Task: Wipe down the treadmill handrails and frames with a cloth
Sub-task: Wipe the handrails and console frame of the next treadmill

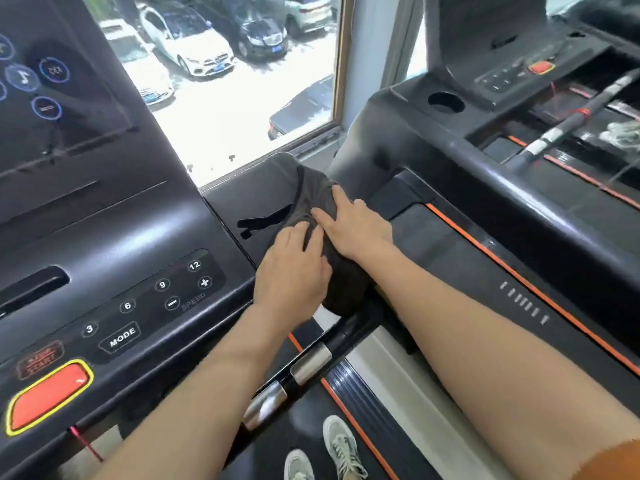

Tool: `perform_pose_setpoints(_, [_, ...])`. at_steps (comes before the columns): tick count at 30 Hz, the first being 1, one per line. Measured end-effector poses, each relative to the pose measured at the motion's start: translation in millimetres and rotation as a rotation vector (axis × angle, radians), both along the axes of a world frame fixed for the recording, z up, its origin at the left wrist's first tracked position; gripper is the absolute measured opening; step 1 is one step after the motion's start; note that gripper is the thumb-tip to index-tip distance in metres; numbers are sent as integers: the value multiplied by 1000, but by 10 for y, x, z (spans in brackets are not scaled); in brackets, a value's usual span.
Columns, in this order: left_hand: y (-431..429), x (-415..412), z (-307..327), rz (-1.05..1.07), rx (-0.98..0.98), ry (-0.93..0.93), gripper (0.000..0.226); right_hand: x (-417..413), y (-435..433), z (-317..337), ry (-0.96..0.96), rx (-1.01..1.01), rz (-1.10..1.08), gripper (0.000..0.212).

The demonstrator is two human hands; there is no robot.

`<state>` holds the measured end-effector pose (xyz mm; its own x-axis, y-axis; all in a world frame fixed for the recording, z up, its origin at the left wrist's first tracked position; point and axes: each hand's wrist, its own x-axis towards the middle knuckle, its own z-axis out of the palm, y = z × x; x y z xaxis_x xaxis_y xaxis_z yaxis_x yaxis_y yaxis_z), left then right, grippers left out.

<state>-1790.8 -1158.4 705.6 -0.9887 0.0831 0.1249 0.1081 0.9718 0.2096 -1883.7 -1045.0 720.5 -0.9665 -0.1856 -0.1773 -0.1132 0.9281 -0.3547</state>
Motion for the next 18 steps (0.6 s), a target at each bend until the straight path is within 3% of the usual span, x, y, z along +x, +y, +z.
perform_pose_setpoints(6, [448, 259, -25, -223, 171, -76, 53, 909, 955, -49, -55, 122, -70, 70])
perform_pose_setpoints(10, [773, 469, -52, -328, 68, 22, 52, 1323, 1241, -42, -58, 260, -162, 72])
perform_pose_setpoints(13, [756, 330, -59, -273, 42, 112, 46, 1096, 1048, -19, -100, 247, -183, 69])
perform_pose_setpoints(18, [478, 46, -26, -117, 82, 44, 46, 641, 547, -91, 80, 130, -112, 52])
